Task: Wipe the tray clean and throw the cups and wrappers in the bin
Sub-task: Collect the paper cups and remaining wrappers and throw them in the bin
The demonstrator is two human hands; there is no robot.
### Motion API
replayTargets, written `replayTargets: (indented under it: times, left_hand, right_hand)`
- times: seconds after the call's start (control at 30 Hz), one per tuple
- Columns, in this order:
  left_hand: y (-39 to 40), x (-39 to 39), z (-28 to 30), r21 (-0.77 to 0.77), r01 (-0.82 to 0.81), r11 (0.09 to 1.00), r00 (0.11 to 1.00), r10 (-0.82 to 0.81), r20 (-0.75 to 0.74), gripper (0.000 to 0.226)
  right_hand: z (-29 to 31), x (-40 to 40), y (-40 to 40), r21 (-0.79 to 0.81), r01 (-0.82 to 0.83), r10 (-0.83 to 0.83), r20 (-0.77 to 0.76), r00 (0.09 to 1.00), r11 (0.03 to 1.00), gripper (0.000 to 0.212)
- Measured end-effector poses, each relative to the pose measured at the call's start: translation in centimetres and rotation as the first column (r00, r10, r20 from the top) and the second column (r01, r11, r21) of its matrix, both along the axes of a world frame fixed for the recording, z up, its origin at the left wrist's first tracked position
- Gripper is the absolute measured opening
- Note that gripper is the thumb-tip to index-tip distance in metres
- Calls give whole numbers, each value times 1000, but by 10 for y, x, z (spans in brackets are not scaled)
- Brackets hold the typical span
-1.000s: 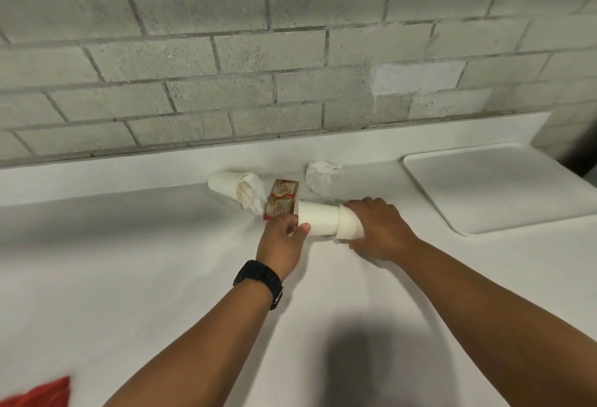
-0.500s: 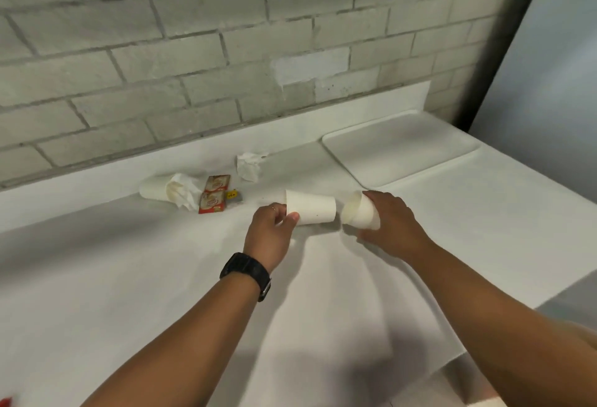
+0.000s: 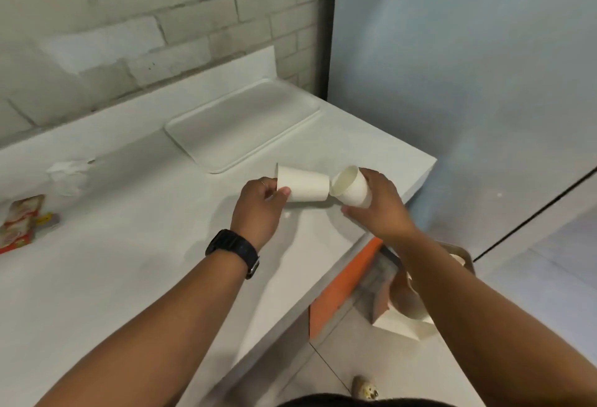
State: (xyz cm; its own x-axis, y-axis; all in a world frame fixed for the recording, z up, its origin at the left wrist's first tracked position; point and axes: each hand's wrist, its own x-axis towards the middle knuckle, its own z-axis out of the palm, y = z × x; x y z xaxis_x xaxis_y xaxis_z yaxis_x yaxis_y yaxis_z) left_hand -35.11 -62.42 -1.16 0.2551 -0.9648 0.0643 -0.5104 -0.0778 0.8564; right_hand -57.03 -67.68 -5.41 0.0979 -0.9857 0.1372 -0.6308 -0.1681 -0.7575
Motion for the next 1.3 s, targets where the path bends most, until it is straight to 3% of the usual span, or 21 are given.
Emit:
replayTargets:
  times: [0.1,0.3,0.53,0.77,1.03,1.1,1.2,1.3]
  left_hand:
    - [-24,-57,-4,-38,103,994,995,-102,8,8]
    - [-62,-158,-31,-65,324,944,944,-319,79,13]
    - [-78,-257,-82,46,519,854,838,-518,171,16]
    - [-110,-317,-171,371,459,807,780,-566,266,21]
    - [-157,-361,-226,482,366,796,779,-545,310,24]
    - [-160,-367,-237,557,400,728,738,-616,276,29]
    - [-153,-363,-247,747,439,499,681,-728,86,50]
    - [-143,-350,-245,842,409,352,637,-770,12,59]
  right_hand:
    - [-10,-62,-3,25,128,-129,62,990,991,74]
    - [-45,-166,4,165,344,-372,189,909,924,65]
    - [-134,-263,18,372,530,-601,103,792,762,74]
    - [-234,-310,33,547,508,-609,4,793,666,79]
    - [-269,-312,9,555,541,-592,-106,799,632,79]
    - [-272,-312,5,573,542,-558,-170,812,615,86]
    - [-280,-314,7,662,476,-435,-243,867,579,101]
    - [-280,-314,12,700,470,-366,-308,878,538,92]
